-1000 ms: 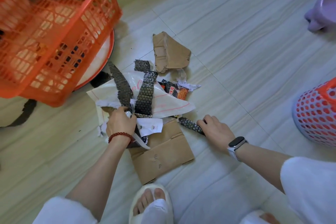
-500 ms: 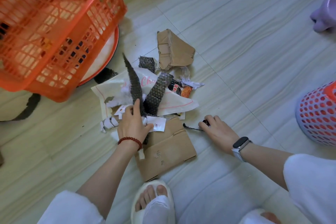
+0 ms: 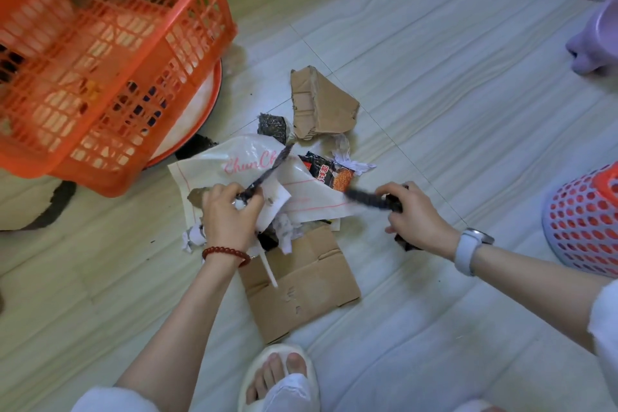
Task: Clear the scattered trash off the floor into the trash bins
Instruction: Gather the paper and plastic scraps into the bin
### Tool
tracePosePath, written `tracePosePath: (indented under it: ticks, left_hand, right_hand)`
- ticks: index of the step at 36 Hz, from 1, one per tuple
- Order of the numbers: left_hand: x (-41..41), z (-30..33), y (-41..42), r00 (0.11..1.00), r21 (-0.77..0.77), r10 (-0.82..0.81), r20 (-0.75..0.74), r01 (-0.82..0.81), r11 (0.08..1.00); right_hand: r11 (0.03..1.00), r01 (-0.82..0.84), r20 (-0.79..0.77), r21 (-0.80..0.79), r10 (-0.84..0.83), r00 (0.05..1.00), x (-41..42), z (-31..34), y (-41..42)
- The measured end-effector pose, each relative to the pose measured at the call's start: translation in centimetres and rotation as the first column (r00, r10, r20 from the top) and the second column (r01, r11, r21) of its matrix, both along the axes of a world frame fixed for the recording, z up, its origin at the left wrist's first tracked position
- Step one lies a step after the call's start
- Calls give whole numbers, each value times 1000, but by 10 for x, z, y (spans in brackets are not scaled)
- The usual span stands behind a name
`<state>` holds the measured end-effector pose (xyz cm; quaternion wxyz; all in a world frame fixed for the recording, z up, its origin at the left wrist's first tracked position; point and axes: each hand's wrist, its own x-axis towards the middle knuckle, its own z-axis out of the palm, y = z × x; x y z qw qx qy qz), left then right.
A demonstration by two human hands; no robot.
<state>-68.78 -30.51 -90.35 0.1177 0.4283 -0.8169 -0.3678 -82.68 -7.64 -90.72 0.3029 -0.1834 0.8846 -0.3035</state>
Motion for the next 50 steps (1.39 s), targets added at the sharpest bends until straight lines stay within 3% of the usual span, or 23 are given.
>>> tracePosePath:
  ticks: [4,7,12,16,21,27,30,33,37,42,45,50]
  left_hand:
    - [-9,9,-9,973,211,165,-163,-129,969]
    - [-7,15,-15,941,261,218,-258,-150,954]
    - [2,20,-26,916,258,227,-331,-143,955]
    - [10,25,-34,931,282,210,-300,-124,951]
    - [23,27,-46,899,283,348,-265,-272,920]
    - [53,20,-66,975,146,200,-101,-184,972]
    - [61,15,-69,990,65,117,82,-123,990]
    - [67,-2,-69,946,-7,-9,325,12,1000]
    - [71,-19,-67,814,24,-225,536,251,968]
    - [62,-28,-69,727,106,-333,600,341,934]
    - [55,-32,-71,691,107,-357,629,378,920]
    - [52,-40,-71,723,16,-350,595,425,905]
  right_hand:
    - [995,75,91,-69,-69,993,-8,12,-12]
    - [997,8,61,-83,-3,998,-9,17,-21]
    - [990,-134,-38,39,135,990,-12,20,-33]
    - [989,-142,-22,49,143,989,-12,27,-45]
    - [970,-225,-47,90,230,972,-2,29,-66]
    - [888,-439,-193,134,458,868,21,30,-96]
    - [825,-527,-211,206,563,799,35,28,-108]
    - [780,-580,-182,236,622,762,50,21,-116]
    - [757,-618,-291,213,653,700,67,6,-121]
    - [686,-698,-315,208,722,616,98,-12,-123]
    - [678,-695,-283,242,734,617,113,-28,-128]
    - [662,-664,-177,349,742,647,115,-51,-132]
